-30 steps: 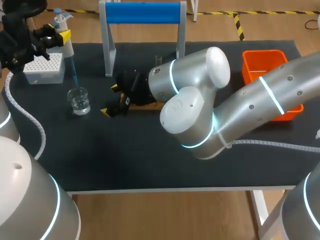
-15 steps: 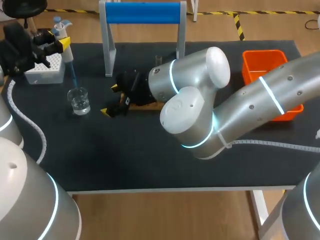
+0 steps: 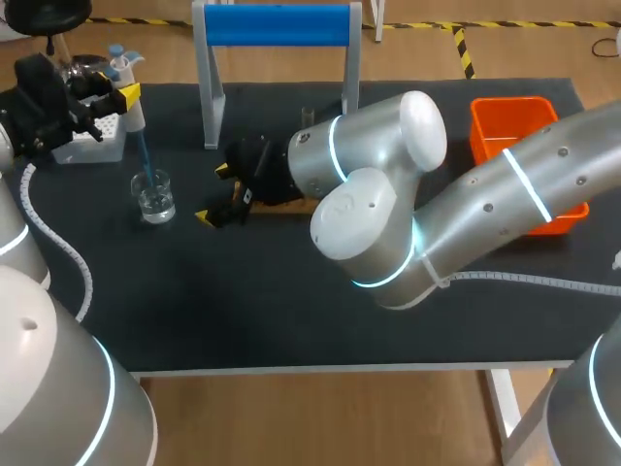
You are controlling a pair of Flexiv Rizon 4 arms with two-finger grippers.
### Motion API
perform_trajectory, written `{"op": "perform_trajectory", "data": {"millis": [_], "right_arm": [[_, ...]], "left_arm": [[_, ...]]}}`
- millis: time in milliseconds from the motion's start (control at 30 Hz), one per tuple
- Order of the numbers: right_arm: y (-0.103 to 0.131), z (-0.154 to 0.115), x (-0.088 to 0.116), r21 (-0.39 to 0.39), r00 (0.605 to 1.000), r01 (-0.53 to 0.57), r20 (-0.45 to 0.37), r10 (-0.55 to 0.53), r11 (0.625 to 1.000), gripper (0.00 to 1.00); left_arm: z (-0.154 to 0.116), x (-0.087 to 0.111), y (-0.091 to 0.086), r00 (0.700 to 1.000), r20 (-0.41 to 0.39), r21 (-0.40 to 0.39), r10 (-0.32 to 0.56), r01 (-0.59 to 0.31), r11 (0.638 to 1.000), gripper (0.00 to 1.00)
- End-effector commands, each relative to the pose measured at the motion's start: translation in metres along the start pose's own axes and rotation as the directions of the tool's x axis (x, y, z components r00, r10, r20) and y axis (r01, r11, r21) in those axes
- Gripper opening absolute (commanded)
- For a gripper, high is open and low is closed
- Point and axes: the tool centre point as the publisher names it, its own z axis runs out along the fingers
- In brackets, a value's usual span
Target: Invert the test tube, pick up the pipette, mount the tip to pipette, aspirate from beaker and dispense into the tube, eject the tip, return the pipette, and cap with the stopper.
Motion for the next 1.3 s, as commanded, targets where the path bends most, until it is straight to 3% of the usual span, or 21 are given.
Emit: {"op": "perform_trajectory", "data": {"millis": [33,1300], "right_arm": [[0.000,0.000,0.000,0.000,1.000,0.000,-0.001,0.000,1.000,1.00],[0.000,0.000,0.000,0.000,1.000,0.000,-0.001,0.000,1.000,1.00]], "left_arm": [[0.003,0.000,0.006,1.000,0.001,-0.003,-0.003,0.003,1.000,0.00],[0.011,-0.005,0.040,0.997,-0.004,-0.037,-0.071,0.071,0.997,0.00]]}}
